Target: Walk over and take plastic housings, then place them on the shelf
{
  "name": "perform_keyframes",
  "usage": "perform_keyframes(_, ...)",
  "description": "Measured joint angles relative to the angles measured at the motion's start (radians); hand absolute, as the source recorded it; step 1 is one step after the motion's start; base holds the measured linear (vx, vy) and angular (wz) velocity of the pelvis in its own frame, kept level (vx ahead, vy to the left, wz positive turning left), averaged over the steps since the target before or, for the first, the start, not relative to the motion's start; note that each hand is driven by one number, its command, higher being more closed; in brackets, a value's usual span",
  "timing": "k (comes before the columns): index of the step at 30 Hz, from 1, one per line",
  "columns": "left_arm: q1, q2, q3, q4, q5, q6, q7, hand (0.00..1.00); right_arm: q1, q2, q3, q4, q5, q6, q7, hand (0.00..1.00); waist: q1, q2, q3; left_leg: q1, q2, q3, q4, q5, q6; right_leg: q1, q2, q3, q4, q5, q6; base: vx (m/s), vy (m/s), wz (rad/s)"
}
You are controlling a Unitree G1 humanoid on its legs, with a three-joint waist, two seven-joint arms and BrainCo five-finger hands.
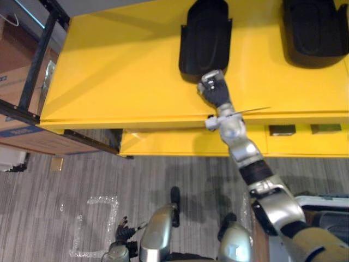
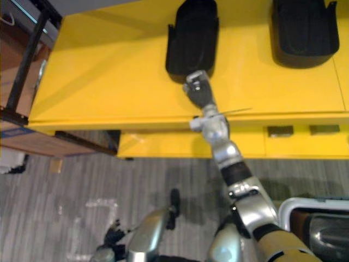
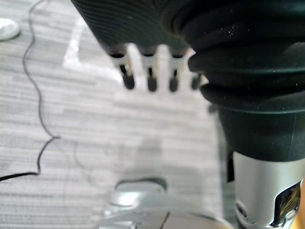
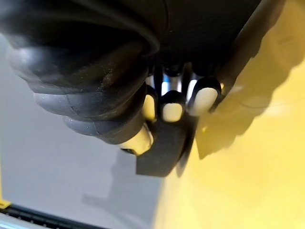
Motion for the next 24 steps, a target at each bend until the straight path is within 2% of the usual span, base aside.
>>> perform_keyframes(13,0.001,0.0,-0.002,0.0,0.0,-0.001,-0.001,0.0,-0.013,-0.001,0.01,0.036,-0.004,-0.015,0.002,1.0,0.001,0.001,0.0,0.015,-0.005,0.001,-0.016,0.005,0.001,0.006,-0.01,0.001,0.0,-0.005,0.001,0.0,0.0,0.0)
perform_keyframes(18,0.014,0.0,0.003,0.0,0.002,-0.007,-0.002,0.0,0.096,0.002,0.042,-0.121,-0.001,-0.014,0.046,1.0,-0.002,-0.001,0.0,0.052,0.004,0.007,-0.047,0.012,-0.004,0.047,0.014,-0.002,-0.047,0.01,0.007,0.05,-0.026,-0.05)
perform_keyframes(22,0.045,0.002,0.027,0.003,0.011,-0.009,-0.003,0.0,0.231,0.002,0.086,-0.399,0.05,-0.007,0.158,1.0,-0.021,-0.031,-0.036,0.102,0.018,0.037,-0.111,0.019,-0.014,0.092,0.043,0.005,-0.134,0.04,0.008,0.09,-0.03,-0.2)
perform_keyframes(24,0.075,0.005,0.062,0.01,0.012,-0.009,0.0,0.0,0.332,0.001,0.076,-0.58,0.14,0.026,0.214,1.0,-0.033,-0.085,-0.089,0.149,0.028,0.072,-0.157,0.021,-0.018,0.127,0.063,0.026,-0.205,0.066,0.007,0.15,-0.01,-0.38)
